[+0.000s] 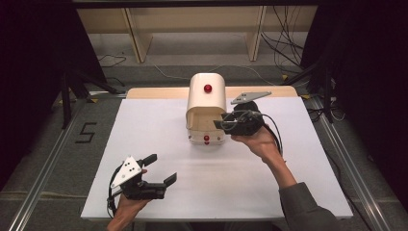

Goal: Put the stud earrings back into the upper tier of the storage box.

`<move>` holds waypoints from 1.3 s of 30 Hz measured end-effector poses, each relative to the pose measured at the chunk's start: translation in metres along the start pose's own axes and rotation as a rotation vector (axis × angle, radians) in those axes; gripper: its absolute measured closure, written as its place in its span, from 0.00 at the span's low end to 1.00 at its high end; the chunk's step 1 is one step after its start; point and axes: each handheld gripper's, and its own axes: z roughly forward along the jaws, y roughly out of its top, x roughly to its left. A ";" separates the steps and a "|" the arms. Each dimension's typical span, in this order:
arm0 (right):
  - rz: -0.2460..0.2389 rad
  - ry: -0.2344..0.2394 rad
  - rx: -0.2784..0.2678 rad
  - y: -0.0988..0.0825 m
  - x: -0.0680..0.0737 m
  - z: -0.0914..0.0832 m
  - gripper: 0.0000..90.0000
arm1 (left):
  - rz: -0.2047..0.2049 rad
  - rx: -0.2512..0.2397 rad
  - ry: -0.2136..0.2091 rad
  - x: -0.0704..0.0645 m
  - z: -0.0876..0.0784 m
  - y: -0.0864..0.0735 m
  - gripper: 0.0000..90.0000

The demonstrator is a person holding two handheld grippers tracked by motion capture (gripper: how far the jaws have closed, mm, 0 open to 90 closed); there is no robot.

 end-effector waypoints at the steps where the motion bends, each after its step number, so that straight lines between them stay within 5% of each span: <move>1: 0.003 0.004 -0.012 -0.002 0.000 -0.003 0.63 | -0.002 0.000 0.000 0.000 0.000 0.000 0.04; 28: 0.101 0.000 -0.147 -0.067 0.006 -0.038 0.37 | -0.001 0.002 -0.004 0.000 0.000 0.000 0.04; 39: 0.105 0.002 -0.198 -0.094 0.012 -0.042 0.36 | -0.002 0.002 -0.006 0.000 0.000 0.000 0.04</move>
